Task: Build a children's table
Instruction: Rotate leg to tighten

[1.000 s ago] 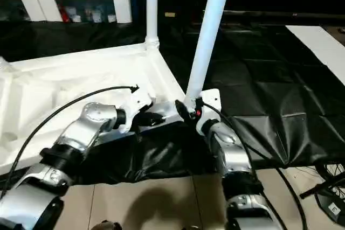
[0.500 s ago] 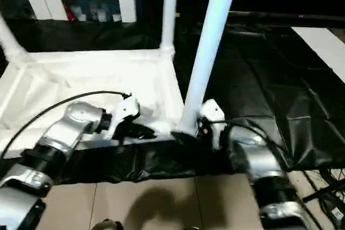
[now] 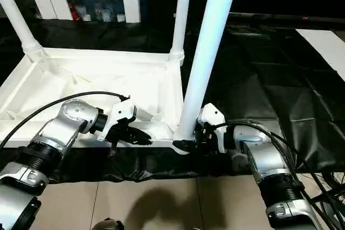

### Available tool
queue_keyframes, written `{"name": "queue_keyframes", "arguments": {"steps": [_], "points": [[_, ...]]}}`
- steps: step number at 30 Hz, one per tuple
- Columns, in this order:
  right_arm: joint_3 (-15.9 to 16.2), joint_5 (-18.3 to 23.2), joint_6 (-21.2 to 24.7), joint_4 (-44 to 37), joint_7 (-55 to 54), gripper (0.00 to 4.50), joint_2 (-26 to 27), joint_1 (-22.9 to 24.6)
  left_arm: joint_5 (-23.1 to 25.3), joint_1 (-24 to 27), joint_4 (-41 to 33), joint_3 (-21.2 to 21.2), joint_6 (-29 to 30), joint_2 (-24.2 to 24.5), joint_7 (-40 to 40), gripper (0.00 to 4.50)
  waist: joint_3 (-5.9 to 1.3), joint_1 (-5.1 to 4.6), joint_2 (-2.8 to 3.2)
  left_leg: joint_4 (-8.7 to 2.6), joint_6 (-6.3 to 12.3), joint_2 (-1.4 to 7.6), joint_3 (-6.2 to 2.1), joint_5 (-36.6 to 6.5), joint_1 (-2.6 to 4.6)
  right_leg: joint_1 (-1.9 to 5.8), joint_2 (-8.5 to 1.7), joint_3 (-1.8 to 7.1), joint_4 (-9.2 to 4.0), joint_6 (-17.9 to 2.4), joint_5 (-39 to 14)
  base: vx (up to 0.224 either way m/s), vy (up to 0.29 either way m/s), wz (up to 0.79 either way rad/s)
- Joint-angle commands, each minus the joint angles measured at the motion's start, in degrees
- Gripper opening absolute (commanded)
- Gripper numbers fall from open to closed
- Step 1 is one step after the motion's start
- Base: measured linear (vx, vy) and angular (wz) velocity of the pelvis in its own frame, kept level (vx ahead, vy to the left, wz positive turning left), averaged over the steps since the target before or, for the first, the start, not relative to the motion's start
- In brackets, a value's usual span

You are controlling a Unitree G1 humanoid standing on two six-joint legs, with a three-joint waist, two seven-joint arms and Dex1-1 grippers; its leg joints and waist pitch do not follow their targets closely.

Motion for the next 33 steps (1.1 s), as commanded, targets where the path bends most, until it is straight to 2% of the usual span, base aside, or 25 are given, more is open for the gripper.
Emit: {"name": "queue_keyframes", "arguments": {"steps": [1,4,6,8,10,11,12,14,18,19,22,23,26,30,32,33], "points": [[3.8,1.0,0.7,-1.5,3.5,2.78,1.4,0.5,-2.0,-2.0,-0.8,-0.6,-1.0,-1.5,-0.1,0.0,-4.18,0.06,0.14,-3.35,2.04,1.21,0.17,-15.7,0.79,2.88,-2.6,2.03,-4.12,-13.6,-11.4,0.0,0.0,0.0],[3.5,2.0,1.7,-2.1,2.8,2.75,2.6,2.0,-2.4,-1.4,-1.2,0.3,-0.8,-2.3,1.2,0.0,-4.35,0.08,0.0,-3.25,2.18,1.22,0.19,-14.9,0.79,2.96,-2.55,2.02,-3.95,-13.7,-10.2,0.0,0.0,0.0],[1.9,2.9,1.1,-1.9,-0.2,2.74,4.9,2.5,-2.2,-1.7,-0.5,1.4,-0.6,-3.9,4.8,0.0,-4.32,0.18,0.04,-3.23,2.29,1.25,0.23,-15.1,0.87,2.8,-2.61,2.03,-3.99,-13.9,-10.2,0.0,0.0,0.0],[0.5,2.8,0.0,-0.6,-4.5,2.74,7.3,2.2,-1.6,-2.0,0.1,2.1,-0.2,-5.5,8.9,0.0,-4.15,0.11,-0.01,-3.39,1.62,1.15,0.15,-16.7,0.87,2.7,-2.72,2.02,-4.27,-13.4,-13.0,0.0,0.0,0.0],[-1.3,1.5,-1.1,2.6,-11.9,2.74,10.3,0.8,-0.8,-2.4,0.9,2.8,0.4,-7.5,14.1,0.0,-3.82,-0.28,0.03,-3.66,-0.01,1.06,-0.11,-19.8,1.05,2.31,-2.99,1.96,-4.88,-11.7,-19.7,0.0,0.0,0.0],[-1.9,1.0,-1.3,3.9,-14.4,2.74,11.3,0.3,-0.6,-2.6,1.1,3.0,0.7,-8.2,15.7,0.0,-3.84,-0.31,-0.01,-3.71,-0.31,1.01,-0.26,-20.6,1.09,2.43,-3.03,1.84,-5.07,-11.1,-21.5,0.0,0.0,0.0],[-3.2,-0.2,-2.1,6.8,-20.9,2.74,13.9,-1.1,0.2,-3.0,1.4,3.6,1.3,-10.2,20.6,0.0,-3.88,-0.54,0.07,-3.77,-0.96,1.07,-0.33,-20.8,1.13,2.21,-3.03,1.92,-5.07,-10.5,-22.4,0.0,0.0,0.0],[-3.8,-0.7,-1.8,8.2,-24.4,2.73,15.5,-1.8,0.2,-3.2,1.4,4.1,1.9,-11.6,22.8,0.0,-3.85,-0.9,-0.01,-3.89,-1.2,0.96,-0.44,-20.9,0.94,2.4,-2.88,1.84,-5.14,-9.9,-22.2,0.0,0.0,0.0],[-5.8,-1.7,-1.0,11.6,-33.3,2.73,19.7,-4.2,1.0,-3.1,0.8,3.7,2.8,-14.8,26.7,0.0,-4.16,-1.37,-0.01,-3.64,-0.18,0.83,-0.21,-18.4,0.75,2.52,-2.67,2.04,-4.75,-10.9,-16.7,0.0,0.0,0.0],[-6.7,-3.1,-1.6,13.7,-38.3,2.73,21.7,-5.4,1.5,-2.6,0.3,3.4,2.9,-16.0,28.4,0.0,-4.32,-1.35,0.13,-3.52,0.0,0.81,-0.09,-17.3,0.78,2.55,-2.7,2.06,-4.63,-11.1,-15.2,0.0,0.0,0.0],[-6.7,-3.7,-3.0,14.3,-39.7,2.73,22.9,-5.8,2.1,-1.7,-0.8,2.3,2.7,-16.4,28.1,0.0,-4.51,-1.36,-0.02,-3.3,0.42,0.73,0.05,-15.1,0.76,2.69,-2.62,2.08,-4.37,-11.7,-11.9,0.0,0.0,0.0],[-6.8,-3.6,-3.6,14.5,-40.1,3.29,23.2,-5.9,2.2,-1.4,-1.2,2.0,2.8,-16.4,27.8,0.0,-4.53,-1.36,-0.04,-3.28,0.94,0.74,0.1,-14.2,0.67,2.82,-2.5,2.07,-4.19,-12.0,-10.1,0.0,0.0,0.0],[-7.0,-2.6,-3.6,14.0,-39.1,3.52,23.6,-5.8,1.7,-0.5,-2.3,1.2,2.7,-15.8,25.7,0.0,-4.53,-1.44,0.08,-3.22,1.98,0.72,0.16,-12.8,0.54,3.06,-2.41,2.04,-3.87,-12.8,-6.9,0.0,0.0,0.0],[-2.7,-5.3,-3.7,9.0,-32.8,3.93,19.3,-3.4,0.0,0.0,-3.2,0.9,0.8,-13.2,19.9,0.0,-4.12,-1.45,0.2,-3.52,1.57,0.74,0.1,-15.4,0.62,2.96,-2.37,2.07,-4.38,-11.7,-10.8,0.0,0.0,0.0],[-2.1,-5.3,-3.5,7.5,-30.4,4.0,18.1,-2.8,-0.8,0.1,-3.7,1.1,0.9,-12.7,18.2,0.0,-3.98,-1.46,0.11,-3.55,1.8,0.77,0.1,-16.1,0.64,2.89,-2.36,2.12,-4.44,-11.6,-11.5,0.0,0.0,0.0],[-1.6,-4.9,-3.4,6.6,-27.9,4.0,16.9,-2.3,-1.2,0.0,-3.9,1.0,0.8,-12.1,16.8,0.0,-3.88,-1.44,0.48,-3.62,1.69,0.86,0.07,-16.5,0.75,2.76,-2.44,2.15,-4.47,-11.9,-11.8,0.0,0.0,0.0]]}}
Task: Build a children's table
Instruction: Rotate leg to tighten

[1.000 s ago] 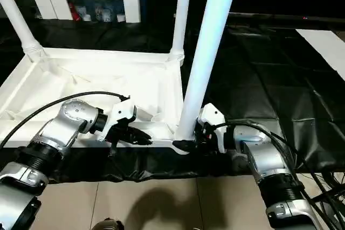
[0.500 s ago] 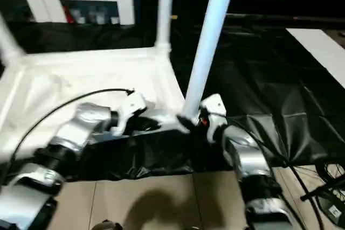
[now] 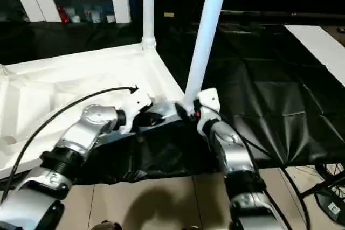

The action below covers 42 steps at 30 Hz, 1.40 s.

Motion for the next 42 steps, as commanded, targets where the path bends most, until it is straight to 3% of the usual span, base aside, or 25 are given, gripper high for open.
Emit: {"name": "queue_keyframes", "arguments": {"steps": [1,4,5,12,16,24,27,29,31,32,35,38,42], "points": [[7.8,-0.2,0.6,-2.2,8.3,4.0,1.2,0.6,-4.2,-1.2,-3.8,-3.4,-3.2,-3.0,-4.8,0.0,-3.85,0.13,0.27,-3.44,1.75,0.81,0.14,-16.7,0.64,2.82,-2.35,2.12,-4.67,-11.9,-12.2,0.0,0.0,0.0],[9.3,1.3,0.7,-4.3,16.8,4.0,-3.1,1.7,-4.1,-1.4,-3.7,-4.0,-3.6,-1.1,-8.6,0.0,-3.82,0.44,0.35,-3.36,2.26,0.91,0.14,-17.3,0.7,2.88,-2.29,2.19,-4.6,-12.2,-11.6,0.0,0.0,0.0],[9.8,1.5,1.0,-5.0,19.0,4.0,-4.3,2.0,-4.2,-1.4,-3.6,-4.0,-3.5,-0.5,-9.9,0.0,-3.85,0.44,0.71,-3.37,2.27,0.91,0.05,-17.2,0.65,2.93,-2.33,2.18,-4.47,-12.4,-11.1,0.0,0.0,0.0],[12.8,3.3,3.3,-10.0,32.9,4.0,-11.1,3.9,-3.9,-2.3,-1.2,-4.2,-5.0,3.3,-16.6,0.0,-3.72,0.85,0.43,-3.42,2.43,1.08,0.11,-18.6,0.72,2.91,-2.39,2.06,-4.76,-12.5,-14.4,0.0,0.0,0.0],[13.4,4.8,4.9,-11.3,36.4,3.67,-12.5,4.3,-3.9,-3.3,-0.2,-4.5,-5.3,4.4,-18.2,0.0,-3.57,1.17,0.09,-3.45,2.46,1.15,0.15,-18.7,0.75,2.65,-2.45,2.1,-4.8,-12.3,-15.7,0.0,0.0,0.0],[13.4,5.4,6.2,-11.7,38.7,3.12,-12.6,3.7,-4.2,-4.6,0.9,-3.8,-6.0,5.3,-20.0,0.0,-3.76,1.58,0.23,-3.39,2.1,1.17,0.11,-17.0,0.68,2.71,-2.62,2.12,-4.55,-12.8,-13.9,0.0,0.0,0.0],[12.9,5.5,6.0,-11.4,37.6,2.85,-11.8,3.6,-4.4,-4.4,0.8,-3.5,-6.0,5.1,-19.5,0.0,-3.76,1.53,0.26,-3.43,2.0,1.18,0.11,-17.4,0.66,2.73,-2.58,2.05,-4.56,-12.9,-14.1,0.0,0.0,0.0],[11.8,6.4,6.5,-11.1,36.2,2.81,-10.8,3.3,-4.6,-4.2,0.8,-2.9,-5.9,4.7,-18.5,0.0,-3.86,1.45,-0.04,-3.38,1.98,1.18,0.16,-17.2,0.65,2.78,-2.61,2.07,-4.59,-12.7,-14.6,0.0,0.0,0.0],[10.9,6.6,6.5,-10.7,34.8,2.72,-10.0,3.0,-4.6,-4.3,1.0,-2.6,-5.8,4.2,-17.4,0.0,-3.81,1.47,0.11,-3.41,1.83,1.2,0.13,-17.5,0.72,2.67,-2.67,2.08,-4.68,-12.4,-15.6,0.0,0.0,0.0],[10.6,6.7,6.5,-10.5,34.3,2.71,-9.8,2.9,-4.6,-4.3,1.2,-2.5,-5.8,4.1,-17.1,0.0,-3.71,1.4,-0.12,-3.45,1.81,1.18,0.14,-17.5,0.64,2.63,-2.65,2.1,-4.7,-12.2,-15.9,0.0,0.0,0.0],[6.8,4.4,4.5,-4.5,21.1,2.7,-5.0,0.4,-3.6,-4.4,1.4,-0.9,-4.4,0.9,-9.0,0.0,-3.64,1.04,-0.16,-3.57,0.86,1.07,-0.03,-18.0,0.66,2.36,-2.87,2.08,-4.8,-11.7,-18.4,0.0,0.0,0.0],[5.0,3.0,3.9,-0.8,13.1,2.7,-2.2,-1.2,-3.3,-4.5,0.9,-0.3,-3.2,-1.0,-5.0,0.0,-3.58,0.39,-0.21,-3.66,-0.33,1.0,-0.14,-18.4,0.68,2.28,-2.9,2.0,-5.04,-10.6,-20.7,0.0,0.0,0.0],[2.6,2.7,4.5,2.2,3.0,2.69,2.7,-2.9,-2.4,-3.8,-0.5,-0.1,-1.6,-4.4,0.8,0.0,-3.99,-0.27,-0.02,-3.29,0.98,0.85,0.15,-14.9,0.48,2.57,-2.52,2.25,-4.43,-11.9,-12.4,0.0,0.0,0.0]]}}
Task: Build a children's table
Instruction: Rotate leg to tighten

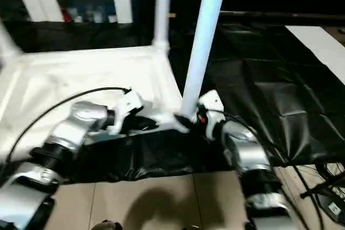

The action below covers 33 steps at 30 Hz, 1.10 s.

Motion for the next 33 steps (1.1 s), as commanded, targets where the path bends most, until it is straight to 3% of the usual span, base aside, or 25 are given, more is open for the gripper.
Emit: {"name": "queue_keyframes", "arguments": {"steps": [1,5,6,11,13,16,17,18,20,21,23,27,33], "points": [[3.1,0.2,0.6,1.6,-3.3,2.69,6.1,-1.1,-1.7,-1.6,-4.3,-0.9,-0.2,-5.3,3.3,0.0,-4.17,0.03,-0.16,-3.34,1.26,0.83,0.18,-14.1,0.59,2.63,-2.45,2.15,-4.33,-12.2,-11.2,0.0,0.0,0.0],[1.7,-0.4,-1.0,3.7,-8.9,2.69,9.5,-2.3,-1.7,-0.3,-6.3,-1.1,1.0,-7.3,6.1,0.0,-4.24,0.1,-0.17,-3.2,2.28,0.81,0.4,-11.6,0.57,2.84,-2.39,2.07,-4.05,-13.1,-7.9,0.0,0.0,0.0],[1.5,-0.4,-2.3,4.2,-10.1,3.25,10.7,-2.4,-1.7,0.6,-7.3,-1.6,1.2,-7.6,5.9,0.0,-4.21,0.11,-0.03,-3.28,2.18,0.85,0.34,-11.9,0.51,2.92,-2.46,2.04,-4.06,-12.9,-8.5,0.0,0.0,0.0],[1.6,0.7,-2.0,2.4,-8.5,3.68,11.3,-1.3,-1.8,1.9,-8.4,-2.8,0.5,-6.6,4.1,0.0,-3.97,-0.28,0.17,-3.51,2.09,0.84,0.3,-14.1,0.63,2.78,-2.21,2.1,-4.35,-12.3,-10.0,0.0,0.0,0.0],[1.9,0.7,-1.4,1.6,-7.2,3.93,10.6,-0.7,-1.7,2.0,-8.6,-3.0,0.4,-5.6,3.1,0.0,-3.84,-0.16,0.53,-3.61,1.98,0.82,0.21,-14.4,0.55,2.82,-2.23,2.11,-4.37,-12.1,-9.9,0.0,0.0,0.0],[4.6,-0.6,-2.3,-0.7,-2.7,4.15,8.4,0.7,-1.9,2.2,-9.6,-3.1,0.9,-4.2,1.3,0.0,-3.84,-0.09,0.37,-3.57,2.14,0.85,0.23,-14.5,0.56,2.89,-2.22,2.1,-4.39,-12.2,-9.4,0.0,0.0,0.0],[5.4,-0.9,-2.7,-1.6,-0.8,4.24,7.3,1.2,-2.1,2.3,-10.0,-3.3,0.8,-3.7,0.2,0.0,-3.7,0.0,0.94,-3.63,2.08,0.83,0.17,-14.6,0.55,2.83,-2.22,2.11,-4.34,-12.2,-9.2,0.0,0.0,0.0],[6.0,-0.6,-2.7,-2.7,1.2,4.24,6.1,1.8,-2.3,2.4,-10.3,-3.5,0.8,-3.0,-1.0,0.0,-3.74,-0.09,0.59,-3.61,2.17,0.81,0.24,-14.9,0.59,2.89,-2.09,2.08,-4.47,-12.2,-9.2,0.0,0.0,0.0],[7.2,0.4,-2.2,-4.9,7.1,4.24,2.9,2.8,-2.7,2.4,-10.6,-3.8,0.4,-1.4,-4.2,0.0,-3.92,0.05,0.89,-3.59,2.26,0.85,0.19,-15.3,0.69,3.01,-2.2,2.09,-4.4,-12.6,-9.3,0.0,0.0,0.0],[7.9,0.7,-1.9,-5.9,10.4,4.24,1.1,3.4,-2.9,2.2,-10.5,-3.9,0.0,-0.6,-5.6,0.0,-3.91,0.29,0.6,-3.46,2.69,0.87,0.21,-15.1,0.67,3.2,-2.12,2.04,-4.41,-12.7,-8.6,0.0,0.0,0.0],[8.6,1.0,-1.5,-7.0,13.4,4.24,-0.6,3.9,-3.2,2.1,-10.3,-4.0,-0.3,0.2,-7.2,0.0,-3.91,0.36,0.63,-3.42,3.23,0.92,0.28,-14.4,0.62,3.03,-2.16,2.1,-4.23,-13.5,-7.0,0.0,0.0,0.0],[11.2,1.4,-0.8,-10.2,23.4,4.24,-6.2,5.3,-3.5,1.1,-8.3,-3.9,-2.2,3.2,-12.2,0.0,-3.61,0.59,0.37,-3.53,3.3,1.08,0.32,-15.9,0.69,2.96,-2.15,2.02,-4.54,-13.1,-10.9,0.0,0.0,0.0],[12.5,2.3,-0.5,-11.9,28.9,4.24,-8.6,5.9,-3.6,-0.6,-5.8,-2.8,-2.8,4.4,-13.4,0.0,-3.49,0.8,0.28,-3.61,2.8,1.17,0.25,-17.1,0.75,2.64,-2.37,2.07,-4.7,-12.7,-14.0,0.0,0.0,0.0]]}}
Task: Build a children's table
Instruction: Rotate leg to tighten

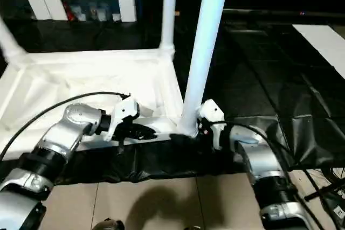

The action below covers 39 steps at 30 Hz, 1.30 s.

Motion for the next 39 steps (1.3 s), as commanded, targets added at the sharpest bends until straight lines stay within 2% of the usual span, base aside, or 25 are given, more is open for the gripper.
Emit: {"name": "queue_keyframes", "arguments": {"steps": [1,5,6,8,9,10,18,19,20,21,22,23,24,27,30,31,34,35,38,39], "points": [[5.2,0.9,0.8,-2.6,5.4,4.24,1.1,0.4,-1.9,-3.3,-0.6,-0.2,-1.2,-1.6,0.7,0.0,-3.67,-0.03,-0.11,-3.46,2.63,1.1,0.16,-16.9,0.76,2.68,-2.48,2.15,-4.56,-12.7,-14.1,0.0,0.0,0.0],[6.2,1.5,1.8,-3.7,8.1,4.24,0.3,0.6,-2.3,-3.9,0.3,0.0,-1.7,-1.2,0.2,0.0,-3.9,0.28,-0.26,-3.28,3.09,1.16,0.19,-15.0,0.63,2.83,-2.55,2.15,-4.23,-13.1,-11.6,0.0,0.0,0.0],[6.2,1.7,2.1,-3.8,8.3,4.1,0.6,0.5,-2.3,-3.8,0.3,0.0,-2.0,-1.2,-0.1,0.0,-4.03,0.33,-0.4,-3.2,3.21,1.12,0.22,-14.6,0.65,2.89,-2.52,2.11,-4.16,-13.3,-11.1,0.0,0.0,0.0],[6.2,1.6,1.9,-3.5,8.0,4.1,0.9,0.4,-2.3,-3.5,0.1,0.0,-2.2,-1.1,-0.4,0.0,-4.14,0.41,-0.34,-3.13,3.42,1.15,0.24,-13.6,0.65,2.87,-2.55,2.05,-4.04,-13.6,-10.2,0.0,0.0,0.0],[6.2,1.5,1.7,-3.3,7.7,3.85,1.0,0.2,-2.4,-3.4,0.0,0.0,-2.1,-1.1,-0.6,0.0,-4.11,0.41,-0.3,-3.16,3.37,1.15,0.23,-13.7,0.63,2.89,-2.56,2.04,-4.05,-13.7,-10.3,0.0,0.0,0.0],[6.1,1.4,1.6,-3.0,7.3,3.79,1.3,0.0,-2.5,-3.3,0.0,0.0,-2.2,-1.0,-0.9,0.0,-4.21,0.42,-0.53,-3.09,3.32,1.16,0.26,-13.6,0.68,2.93,-2.63,2.03,-4.0,-13.7,-10.7,0.0,0.0,0.0],[4.8,2.0,2.0,-3.0,5.6,3.32,2.8,-0.1,-2.4,-2.9,0.3,0.1,-2.2,-1.7,0.4,0.0,-4.01,0.61,-0.49,-3.17,2.81,1.14,0.23,-14.5,0.69,2.73,-2.67,2.12,-4.23,-12.8,-13.0,0.0,0.0,0.0],[4.0,2.0,2.0,-2.5,3.9,3.18,3.7,-0.2,-2.7,-2.5,-0.5,0.3,-1.4,-2.1,1.0,0.0,-4.03,0.6,-0.51,-3.18,2.75,1.14,0.23,-14.6,0.71,2.71,-2.68,2.12,-4.22,-12.7,-13.2,0.0,0.0,0.0],[3.6,1.9,1.8,-2.2,2.5,3.11,4.4,-0.2,-2.8,-2.3,-1.0,0.4,-0.9,-2.3,1.3,0.0,-3.83,0.59,-0.05,-3.26,2.54,1.11,0.14,-14.9,0.66,2.57,-2.71,2.14,-4.23,-12.7,-13.5,0.0,0.0,0.0],[3.2,1.7,1.6,-1.8,1.0,3.02,5.1,-0.4,-2.8,-2.1,-1.4,0.5,-0.6,-2.5,1.8,0.0,-3.89,0.49,-0.27,-3.29,2.29,1.1,0.15,-15.5,0.72,2.62,-2.68,2.11,-4.35,-12.6,-14.0,0.0,0.0,0.0],[2.9,1.7,1.4,-1.6,0.0,2.93,5.6,-0.4,-2.8,-2.0,-1.6,0.6,-0.4,-2.6,2.1,0.0,-3.82,0.46,0.01,-3.36,2.06,1.12,0.09,-15.8,0.74,2.55,-2.7,2.14,-4.31,-12.6,-14.2,0.0,0.0,0.0],[2.3,1.3,1.3,-1.0,-2.6,2.85,6.6,-0.7,-2.6,-1.7,-1.9,0.7,0.0,-2.9,3.2,0.0,-3.83,0.35,-0.13,-3.42,1.75,1.07,0.06,-16.2,0.75,2.59,-2.64,2.11,-4.39,-12.4,-14.6,0.0,0.0,0.0],[1.6,0.6,1.2,-0.2,-5.5,2.85,7.7,-1.0,-2.4,-1.5,-2.2,0.8,0.4,-3.4,4.4,0.0,-3.82,0.23,0.07,-3.51,1.31,1.12,-0.03,-16.5,0.79,2.54,-2.7,2.14,-4.35,-12.4,-14.8,0.0,0.0,0.0],[-0.2,-1.9,0.4,3.3,-15.5,2.69,10.8,-2.2,-1.5,-0.7,-3.1,1.2,1.7,-5.1,8.6,0.0,-3.91,-0.45,-0.14,-3.58,0.56,1.0,-0.05,-16.3,0.69,2.58,-2.55,2.11,-4.3,-12.4,-14.1,0.0,0.0,0.0],[-0.7,-3.3,-0.3,5.1,-20.4,2.65,12.3,-2.5,-1.1,-0.4,-3.4,1.4,2.6,-6.6,11.4,0.0,-3.99,-0.85,-0.16,-3.39,0.8,0.85,0.08,-15.0,0.65,2.66,-2.51,2.17,-4.29,-12.2,-13.2,0.0,0.0,0.0],[-1.6,-3.5,0.1,6.0,-23.4,2.65,13.9,-2.7,-0.8,-0.3,-3.5,1.5,3.2,-7.7,13.4,0.0,-4.14,-0.9,-0.69,-3.24,1.26,0.84,0.2,-14.2,0.59,2.8,-2.5,2.21,-4.22,-12.2,-12.1,0.0,0.0,0.0],[-2.9,-3.4,1.0,7.3,-28.1,2.65,16.5,-3.2,-0.2,-0.3,-3.5,1.7,4.1,-9.6,17.2,0.0,-4.07,-0.83,-0.46,-3.28,1.65,0.85,0.23,-13.3,0.65,2.65,-2.52,2.23,-4.2,-12.1,-12.0,0.0,0.0,0.0],[-3.5,-3.5,1.1,8.1,-30.7,2.65,18.0,-3.5,-0.1,-0.4,-3.6,1.9,4.6,-10.7,19.2,0.0,-3.93,-0.83,-0.24,-3.34,1.58,0.83,0.18,-13.7,0.67,2.59,-2.43,2.17,-4.3,-12.0,-12.4,0.0,0.0,0.0],[-4.4,-3.4,0.5,9.7,-35.0,2.65,20.3,-4.4,0.2,-0.1,-4.2,1.6,5.6,-12.8,22.1,0.0,-3.72,-0.96,-0.21,-3.53,0.96,0.89,0.18,-15.8,0.77,2.42,-2.49,2.24,-4.64,-11.3,-14.8,0.0,0.0,0.0],[-4.8,-3.2,-0.1,10.4,-36.2,3.2,21.3,-4.9,0.4,0.3,-4.7,1.3,6.0,-13.6,23.0,0.0,-3.64,-0.89,-0.21,-3.56,0.9,0.85,0.15,-16.3,0.81,2.37,-2.46,2.22,-4.77,-10.8,-15.6,0.0,0.0,0.0]]}}
